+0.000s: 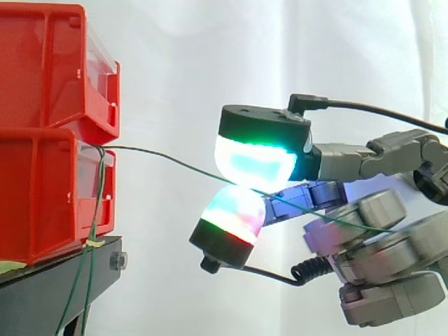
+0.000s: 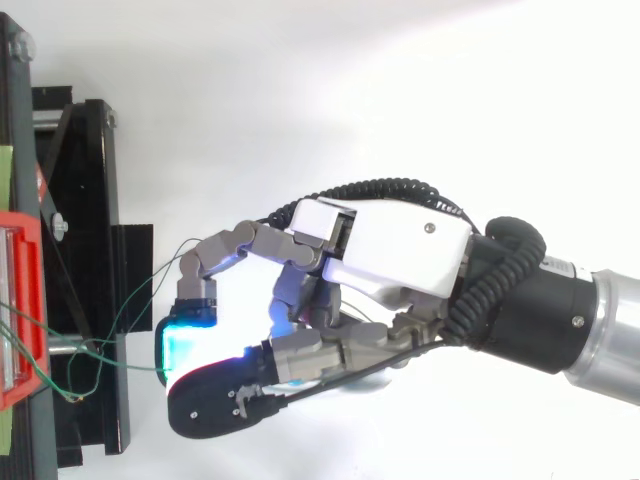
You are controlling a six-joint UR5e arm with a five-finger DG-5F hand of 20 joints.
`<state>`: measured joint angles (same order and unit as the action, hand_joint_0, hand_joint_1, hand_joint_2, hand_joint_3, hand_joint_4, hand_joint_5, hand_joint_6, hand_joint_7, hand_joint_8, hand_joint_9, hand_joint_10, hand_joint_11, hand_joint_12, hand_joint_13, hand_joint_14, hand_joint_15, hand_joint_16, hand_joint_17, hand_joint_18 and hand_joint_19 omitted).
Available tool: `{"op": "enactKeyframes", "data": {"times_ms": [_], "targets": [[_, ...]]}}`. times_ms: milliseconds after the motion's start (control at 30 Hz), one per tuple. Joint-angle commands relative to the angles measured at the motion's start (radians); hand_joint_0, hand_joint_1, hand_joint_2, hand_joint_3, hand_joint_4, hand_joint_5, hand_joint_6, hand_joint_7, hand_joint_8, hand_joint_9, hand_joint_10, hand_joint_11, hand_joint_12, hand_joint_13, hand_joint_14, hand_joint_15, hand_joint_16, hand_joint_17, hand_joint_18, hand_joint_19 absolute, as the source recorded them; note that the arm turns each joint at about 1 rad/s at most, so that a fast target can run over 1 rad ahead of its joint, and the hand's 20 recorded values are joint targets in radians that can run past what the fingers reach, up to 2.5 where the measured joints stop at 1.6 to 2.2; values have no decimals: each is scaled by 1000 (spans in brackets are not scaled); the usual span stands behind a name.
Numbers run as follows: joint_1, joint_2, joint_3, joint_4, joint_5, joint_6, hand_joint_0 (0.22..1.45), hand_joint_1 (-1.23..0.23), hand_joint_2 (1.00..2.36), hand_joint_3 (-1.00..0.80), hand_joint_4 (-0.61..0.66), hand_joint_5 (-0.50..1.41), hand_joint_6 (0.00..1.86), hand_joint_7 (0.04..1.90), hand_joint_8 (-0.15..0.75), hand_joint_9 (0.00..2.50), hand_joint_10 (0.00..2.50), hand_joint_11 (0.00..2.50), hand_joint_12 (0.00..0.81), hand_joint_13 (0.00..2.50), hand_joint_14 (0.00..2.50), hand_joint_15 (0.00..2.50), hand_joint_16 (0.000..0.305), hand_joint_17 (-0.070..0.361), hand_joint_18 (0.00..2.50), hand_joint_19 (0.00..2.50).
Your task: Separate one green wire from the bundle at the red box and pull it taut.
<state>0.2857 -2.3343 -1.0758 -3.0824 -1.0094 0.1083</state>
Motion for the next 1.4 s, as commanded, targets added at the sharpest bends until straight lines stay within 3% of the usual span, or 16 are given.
{"op": "enactKeyframes", "data": {"times_ms": [0, 67, 100, 167, 233, 633, 767, 967, 1267, 1367], "targets": [[0, 3, 0, -13, 3, 73, 616, -683, 1019, -240, 27, -142, 908, 1156, 213, 1541, 109, 1961, 326, 1548, 26, 1215, 41, 92, 1460, 1298], [0, 3, 0, -13, 3, 88, 612, -691, 1019, -230, 38, -134, 900, 1180, 216, 1350, 18, 1513, 356, 1225, 27, 898, 39, 88, 1137, 1173], [0, 3, 0, -13, 3, 100, 612, -692, 1019, -230, 41, -133, 899, 1185, 219, 1329, 21, 1466, 351, 1189, 27, 864, 40, 89, 1126, 1151], [0, 3, 0, -13, 3, 106, 608, -697, 1018, -224, 40, -125, 892, 1199, 215, 1192, 23, 1073, 334, 998, 23, 657, 39, 88, 885, 925], [0, 3, 0, -13, 2, 106, 605, -699, 1018, -219, 42, -123, 889, 1206, 212, 1160, 23, 950, 327, 920, 19, 563, 39, 87, 782, 822], [0, 3, -1, -12, -1, 103, 598, -708, 1015, -223, 14, -115, 884, 1176, 202, 1042, 20, 737, 333, 728, 17, 446, 36, 82, 483, 502], [0, 3, -1, -12, -1, 103, 596, -724, 1014, -224, -14, -112, 880, 1145, 182, 880, 14, 511, 327, 579, 11, 315, 35, 79, 247, 309], [3, 3, -1, -10, -5, 102, 589, -757, 1012, -216, -59, -103, 859, 1145, 156, 652, 5, 175, 313, 415, 6, 158, 39, 87, 104, 132], [4, 1, -3, -1, -5, 97, 589, -767, 1012, -234, -118, -100, 838, 1183, 100, 504, 0, 60, 307, 355, 5, 144, 39, 89, 43, 110], [6, 3, -32, 8, -3, 97, 590, -779, 1010, -250, -148, -99, 832, 1166, 57, 376, 0, 0, 285, 253, 2, 88, 38, 85, 0, 102]]}}
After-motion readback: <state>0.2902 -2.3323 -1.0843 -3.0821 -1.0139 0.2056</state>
